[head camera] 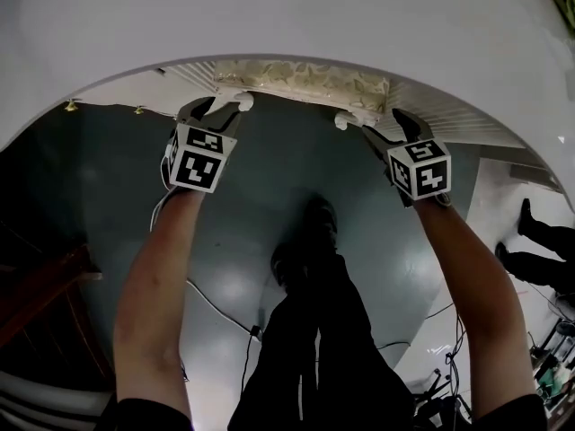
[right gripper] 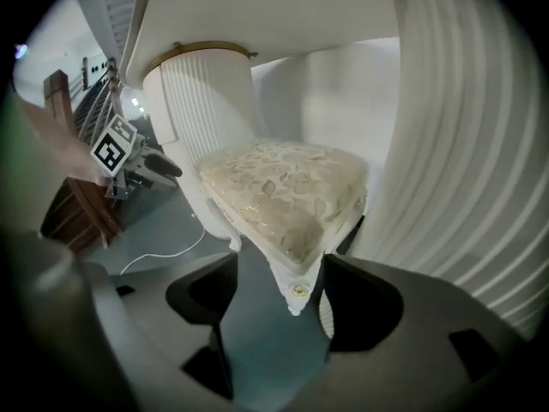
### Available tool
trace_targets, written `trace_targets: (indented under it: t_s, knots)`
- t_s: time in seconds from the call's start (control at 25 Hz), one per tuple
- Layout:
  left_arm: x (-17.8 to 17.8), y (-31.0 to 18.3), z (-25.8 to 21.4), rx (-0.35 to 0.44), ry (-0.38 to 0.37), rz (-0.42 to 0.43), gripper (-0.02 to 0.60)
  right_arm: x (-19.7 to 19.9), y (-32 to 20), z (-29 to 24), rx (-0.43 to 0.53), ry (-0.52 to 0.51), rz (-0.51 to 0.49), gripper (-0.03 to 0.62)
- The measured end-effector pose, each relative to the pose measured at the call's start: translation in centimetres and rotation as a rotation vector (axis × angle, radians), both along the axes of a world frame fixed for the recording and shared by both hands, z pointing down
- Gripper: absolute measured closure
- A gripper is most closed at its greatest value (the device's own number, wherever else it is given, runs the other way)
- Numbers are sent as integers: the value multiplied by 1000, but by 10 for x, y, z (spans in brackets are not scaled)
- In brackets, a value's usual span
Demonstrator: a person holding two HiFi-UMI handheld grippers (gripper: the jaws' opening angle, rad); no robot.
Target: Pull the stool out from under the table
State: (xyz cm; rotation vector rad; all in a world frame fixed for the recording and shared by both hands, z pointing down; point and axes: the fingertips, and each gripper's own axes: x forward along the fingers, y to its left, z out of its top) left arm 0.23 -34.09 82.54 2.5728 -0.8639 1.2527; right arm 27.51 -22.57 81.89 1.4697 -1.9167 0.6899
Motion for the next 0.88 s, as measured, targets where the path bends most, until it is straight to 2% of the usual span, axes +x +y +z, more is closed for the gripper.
trace_targets:
  t_s: [0.08,0.16,0.36,0.44,0.56,0.64,0.68,0.72,0.8,0.84,0.88]
  knots:
    - [-2,-11,2,-16,32,-64,331,6,-2,6,-8,-4,17,270]
    - [-5,-20,6,-20,26,-88,307,9,-5,13,-18,11,13,272]
    - [0,-34,20,-18,-23,-32,275,9,-25,25,-33,32,6,293]
    - [1,-38,24,-30,-29,-25,270,4,-31,27,-35,6,26,263]
    - [11,-46,9,-19,-13,-28,259,4,-29,18,-22,4,33,270]
    - [20,-49,1,-10,-3,-22,239,9,-23,13,-26,52,3,291]
    - [22,-51,2,-13,-7,-13,230,11,-21,15,-33,80,-17,325]
    - [23,-53,7,-13,-13,-4,227,12,-20,20,-41,94,-31,387]
    - [21,-58,19,-6,-6,3,235,9,-21,30,-51,49,-13,419]
    - [20,-58,21,-7,3,-2,238,7,-21,31,-52,12,10,405]
    - [19,-58,20,-13,10,-10,253,5,-22,29,-48,-18,28,362]
